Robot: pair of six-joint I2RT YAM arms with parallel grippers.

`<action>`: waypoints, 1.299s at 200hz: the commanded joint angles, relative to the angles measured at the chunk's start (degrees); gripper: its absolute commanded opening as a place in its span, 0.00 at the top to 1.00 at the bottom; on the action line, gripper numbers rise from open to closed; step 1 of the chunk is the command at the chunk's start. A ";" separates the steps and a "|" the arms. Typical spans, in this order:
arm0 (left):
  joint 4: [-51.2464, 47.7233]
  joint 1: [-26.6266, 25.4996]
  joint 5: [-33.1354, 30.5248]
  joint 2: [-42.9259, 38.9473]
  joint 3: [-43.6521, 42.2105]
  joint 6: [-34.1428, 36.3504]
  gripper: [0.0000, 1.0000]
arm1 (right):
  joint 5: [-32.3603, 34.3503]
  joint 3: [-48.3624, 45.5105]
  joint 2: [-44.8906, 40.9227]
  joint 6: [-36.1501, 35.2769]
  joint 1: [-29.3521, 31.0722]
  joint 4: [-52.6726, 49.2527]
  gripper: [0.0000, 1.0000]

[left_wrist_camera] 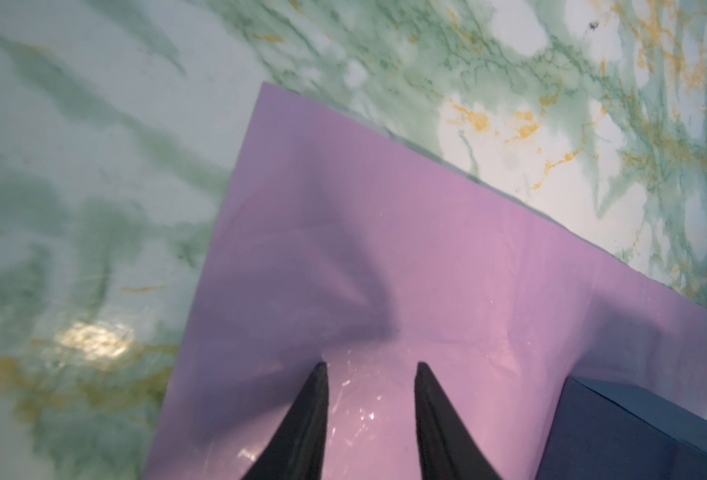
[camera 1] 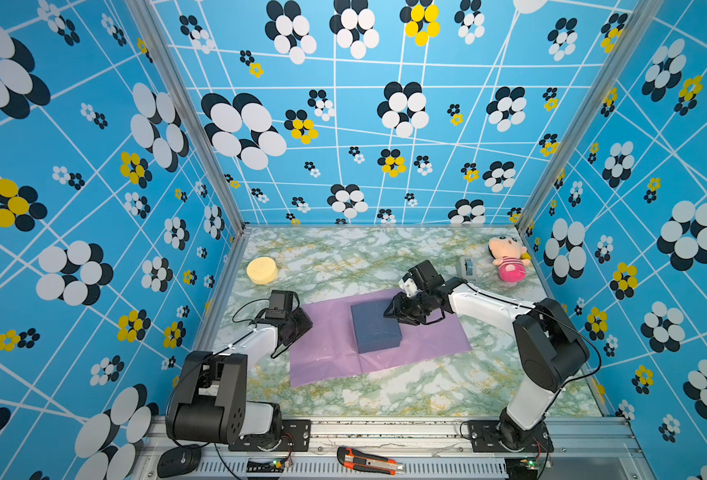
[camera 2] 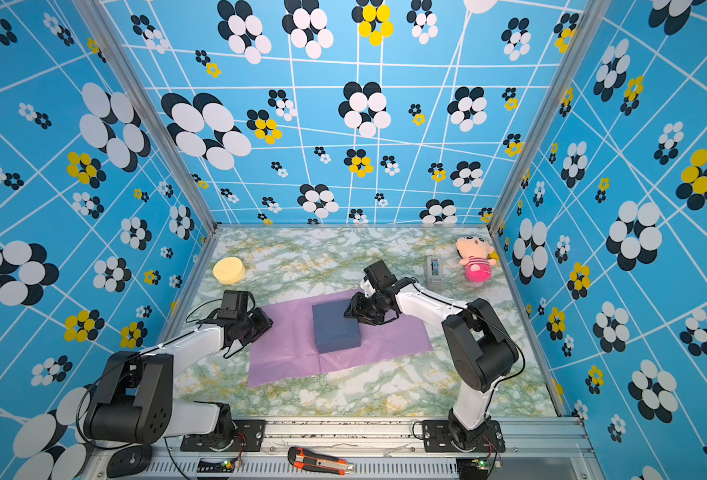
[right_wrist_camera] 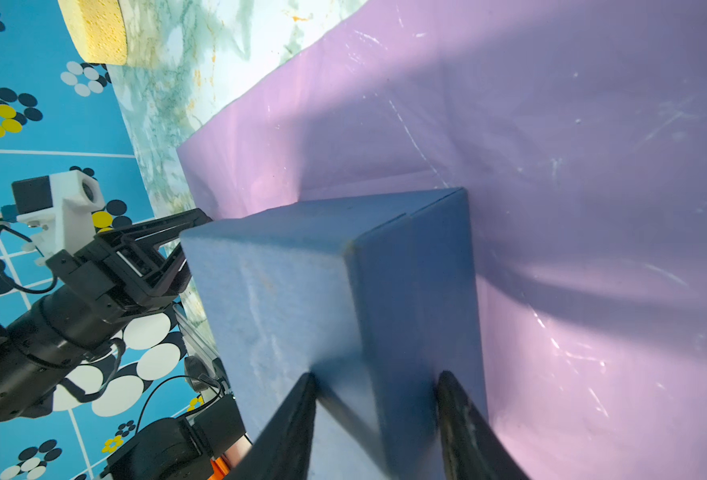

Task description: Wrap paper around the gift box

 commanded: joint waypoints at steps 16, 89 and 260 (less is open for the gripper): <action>-2.48 0.40 -1.93 -1.99 1.17 1.56 0.63 | 0.31 -1.37 -1.80 1.63 0.82 1.45 0.52; -1.54 1.08 -3.02 1.63 4.08 3.62 0.62 | 3.23 -6.83 -8.50 0.13 -6.17 3.52 0.33; 2.15 1.46 -1.68 17.17 14.61 6.44 0.61 | -7.14 -8.13 -0.41 -23.24 -32.51 -8.53 0.23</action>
